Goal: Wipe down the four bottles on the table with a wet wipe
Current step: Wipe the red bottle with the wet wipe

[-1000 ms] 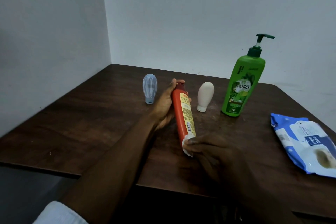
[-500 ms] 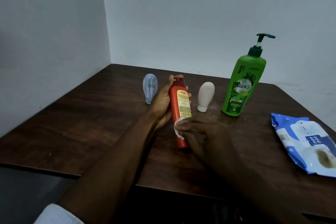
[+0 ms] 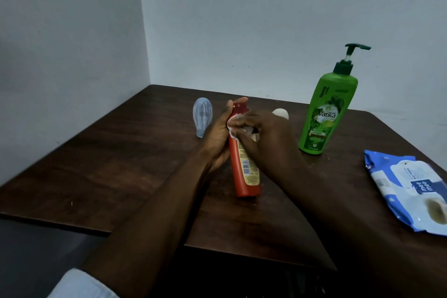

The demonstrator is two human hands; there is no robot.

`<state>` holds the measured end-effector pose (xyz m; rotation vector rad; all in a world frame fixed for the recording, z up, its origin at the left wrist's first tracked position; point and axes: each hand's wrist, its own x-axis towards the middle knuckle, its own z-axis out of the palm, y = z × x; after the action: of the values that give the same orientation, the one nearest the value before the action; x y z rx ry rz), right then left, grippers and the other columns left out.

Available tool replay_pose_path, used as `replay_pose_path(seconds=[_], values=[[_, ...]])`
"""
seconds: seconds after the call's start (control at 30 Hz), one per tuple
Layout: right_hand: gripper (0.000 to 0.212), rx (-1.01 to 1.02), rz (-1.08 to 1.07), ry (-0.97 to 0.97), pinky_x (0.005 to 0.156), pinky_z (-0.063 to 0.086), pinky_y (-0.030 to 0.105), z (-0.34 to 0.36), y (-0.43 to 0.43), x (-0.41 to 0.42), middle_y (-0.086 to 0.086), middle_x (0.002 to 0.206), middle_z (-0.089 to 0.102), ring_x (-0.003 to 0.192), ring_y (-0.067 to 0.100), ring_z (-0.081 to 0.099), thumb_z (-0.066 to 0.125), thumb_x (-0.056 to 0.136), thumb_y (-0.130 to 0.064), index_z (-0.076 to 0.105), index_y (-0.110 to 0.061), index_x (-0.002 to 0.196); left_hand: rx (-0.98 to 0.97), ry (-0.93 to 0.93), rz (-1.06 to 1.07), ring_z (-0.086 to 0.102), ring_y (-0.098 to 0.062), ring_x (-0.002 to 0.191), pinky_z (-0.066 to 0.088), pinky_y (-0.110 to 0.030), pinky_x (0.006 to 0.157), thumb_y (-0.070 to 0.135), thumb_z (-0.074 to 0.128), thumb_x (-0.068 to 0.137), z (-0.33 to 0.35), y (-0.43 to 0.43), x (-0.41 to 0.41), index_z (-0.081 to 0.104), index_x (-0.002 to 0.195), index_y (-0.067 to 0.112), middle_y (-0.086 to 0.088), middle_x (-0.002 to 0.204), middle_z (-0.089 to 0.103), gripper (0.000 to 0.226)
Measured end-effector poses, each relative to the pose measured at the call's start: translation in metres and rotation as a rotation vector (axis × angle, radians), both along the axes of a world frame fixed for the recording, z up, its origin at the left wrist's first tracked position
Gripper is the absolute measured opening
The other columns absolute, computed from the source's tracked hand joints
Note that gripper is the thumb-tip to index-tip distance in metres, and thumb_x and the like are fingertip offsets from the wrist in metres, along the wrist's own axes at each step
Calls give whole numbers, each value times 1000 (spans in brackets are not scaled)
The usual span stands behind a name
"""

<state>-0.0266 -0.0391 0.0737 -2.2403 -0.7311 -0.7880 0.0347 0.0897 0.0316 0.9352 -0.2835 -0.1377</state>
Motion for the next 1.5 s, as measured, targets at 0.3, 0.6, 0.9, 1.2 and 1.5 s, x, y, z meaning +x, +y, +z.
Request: replay_pose_path(seconds=[0.3,0.6,0.9,1.2,1.5], values=[[25,-98,17,18,94,54,32,-44,-22,-44,-4,110,75,103,11,67,79,81,-11,79,-19,105,50,-43,54,70,-24,89,59,-36,76,44,34,106,-2,-4,2,58,127,19,-11,104,68,40],[22,-84,43,49,89,55,25,-60,-34,-67,-4,105,76,98,10,70,83,77,-8,80,-17,97,83,-31,71,71,-23,89,59,-36,77,48,36,105,0,-1,-1,60,118,18,-8,102,72,42],[17,201,-52,338,78,45,0,-58,-54,-58,-26,94,70,92,-14,65,80,82,-11,80,-26,92,46,-43,67,71,-23,91,58,-37,77,49,35,105,0,-4,-3,62,119,18,-8,105,71,43],[22,63,-19,122,89,48,9,-64,-34,-70,-12,103,73,97,-4,66,83,79,-10,80,-22,97,56,-49,68,70,-21,85,58,-34,72,47,33,106,1,-6,-5,61,114,17,-7,99,71,42],[24,10,37,34,87,52,19,-62,-30,-67,-8,99,76,94,5,68,86,75,-9,80,-20,95,53,-59,81,70,-21,85,60,-32,69,47,31,106,4,-5,-8,60,115,18,-7,100,71,42]])
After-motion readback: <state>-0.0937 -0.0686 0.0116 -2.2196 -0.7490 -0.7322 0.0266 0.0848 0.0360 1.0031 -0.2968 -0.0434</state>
